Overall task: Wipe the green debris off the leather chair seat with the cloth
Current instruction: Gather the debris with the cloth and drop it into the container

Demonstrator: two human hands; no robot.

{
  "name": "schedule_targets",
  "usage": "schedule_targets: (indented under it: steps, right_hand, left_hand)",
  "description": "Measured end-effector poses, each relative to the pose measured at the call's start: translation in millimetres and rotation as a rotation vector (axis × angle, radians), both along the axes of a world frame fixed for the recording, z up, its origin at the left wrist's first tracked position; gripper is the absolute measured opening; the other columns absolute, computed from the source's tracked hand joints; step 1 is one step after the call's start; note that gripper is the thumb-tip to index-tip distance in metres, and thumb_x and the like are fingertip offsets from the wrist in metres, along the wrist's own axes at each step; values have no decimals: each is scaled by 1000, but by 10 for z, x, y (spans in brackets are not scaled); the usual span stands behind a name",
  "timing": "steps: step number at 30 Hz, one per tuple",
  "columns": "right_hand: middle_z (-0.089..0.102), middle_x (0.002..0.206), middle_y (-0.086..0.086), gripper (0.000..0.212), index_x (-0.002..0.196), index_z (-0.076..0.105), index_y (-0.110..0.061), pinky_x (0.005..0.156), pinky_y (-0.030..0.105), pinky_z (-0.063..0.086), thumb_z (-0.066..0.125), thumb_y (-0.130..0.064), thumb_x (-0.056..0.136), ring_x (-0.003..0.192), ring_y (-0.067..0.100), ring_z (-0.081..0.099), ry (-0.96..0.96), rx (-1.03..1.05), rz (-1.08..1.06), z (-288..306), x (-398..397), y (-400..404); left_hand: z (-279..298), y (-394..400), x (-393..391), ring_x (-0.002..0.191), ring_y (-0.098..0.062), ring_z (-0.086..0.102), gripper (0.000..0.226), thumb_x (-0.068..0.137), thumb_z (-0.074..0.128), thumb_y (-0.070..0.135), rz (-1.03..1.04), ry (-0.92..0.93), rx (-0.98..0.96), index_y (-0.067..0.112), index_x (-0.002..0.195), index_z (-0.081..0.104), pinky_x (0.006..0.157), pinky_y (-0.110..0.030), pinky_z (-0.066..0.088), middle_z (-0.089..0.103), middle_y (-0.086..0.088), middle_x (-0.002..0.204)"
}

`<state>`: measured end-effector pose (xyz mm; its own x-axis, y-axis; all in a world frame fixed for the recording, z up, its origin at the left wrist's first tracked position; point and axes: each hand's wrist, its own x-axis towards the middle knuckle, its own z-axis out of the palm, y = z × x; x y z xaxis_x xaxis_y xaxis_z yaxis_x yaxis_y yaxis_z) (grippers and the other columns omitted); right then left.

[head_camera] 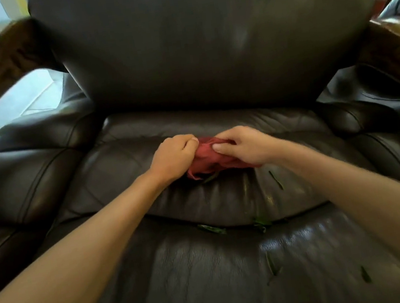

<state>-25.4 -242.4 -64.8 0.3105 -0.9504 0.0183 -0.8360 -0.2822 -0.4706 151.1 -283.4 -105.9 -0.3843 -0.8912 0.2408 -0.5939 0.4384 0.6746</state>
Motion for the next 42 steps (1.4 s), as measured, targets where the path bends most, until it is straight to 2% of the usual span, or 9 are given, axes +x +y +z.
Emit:
schedule_targets:
  steps: [2,4,7,11,17,31,35,37,42]
  right_hand:
    - [67,83,-6,15,88,64,-19,74,29,42,51,-25,94,82,13,59,0,15,45,192,-86,51]
    - [71,97,2,20,102,66,-15,81,32,45,51,-24,93,92,16,62,15,-59,29,291,-138,31]
    - [65,122,3,31,123,58,-20,96,34,43,51,-25,93,112,19,58,89,-183,-35,201,-73,-7]
    - [62,127,0,34,127,54,-24,96,32,37,47,-26,94,117,22,54,113,-173,-62,-206,61,122]
    - [70,103,-4,25,111,62,-28,77,31,46,50,-29,89,92,21,60,110,-353,5,-454,32,775]
    - [70,95,0,19,97,63,-20,78,36,45,47,-30,94,91,21,62,29,23,-9,-258,96,1308]
    - [69,90,-8,17,97,65,-23,79,27,46,49,-28,94,85,7,61,-14,166,73,-34,-53,1390]
    - [69,90,-10,15,96,65,-24,78,24,45,51,-26,93,85,4,60,-68,100,82,107,-127,1423]
    - [68,115,3,29,119,60,-19,88,39,46,52,-22,92,102,24,59,-6,-344,-100,238,-310,1329]
  left_hand:
    - [114,75,-43,68,-25,54,34,84,35,36,-41,55,-15,22,54,40,65,-38,37,50,5,59]
    - [207,105,-91,70,-23,56,32,92,38,33,-31,72,-93,24,62,46,64,-36,39,53,6,62]
    - [176,100,-99,86,-25,59,25,97,37,30,16,-39,-245,15,93,57,74,-38,44,64,-4,89]
    - [-134,242,61,109,-26,52,35,95,45,31,-68,-209,-240,14,125,53,94,-42,40,57,-8,122]
    - [-324,840,181,93,-22,50,39,89,42,43,-157,-207,-284,14,110,58,83,-36,43,58,-4,103]
    - [-275,1507,158,90,-24,51,24,94,48,30,-91,-116,-82,10,104,58,81,-33,38,61,-7,96]
    - [-155,1627,132,78,-15,52,22,94,47,33,-228,-26,-13,15,90,58,76,-35,43,58,4,81]
    - [0,1590,97,78,-14,55,27,91,45,36,-261,-5,-64,14,92,61,76,-33,44,63,1,83]
    - [388,1238,-199,98,-20,54,28,91,55,24,-204,-13,-311,12,115,61,87,-27,39,65,-7,108]
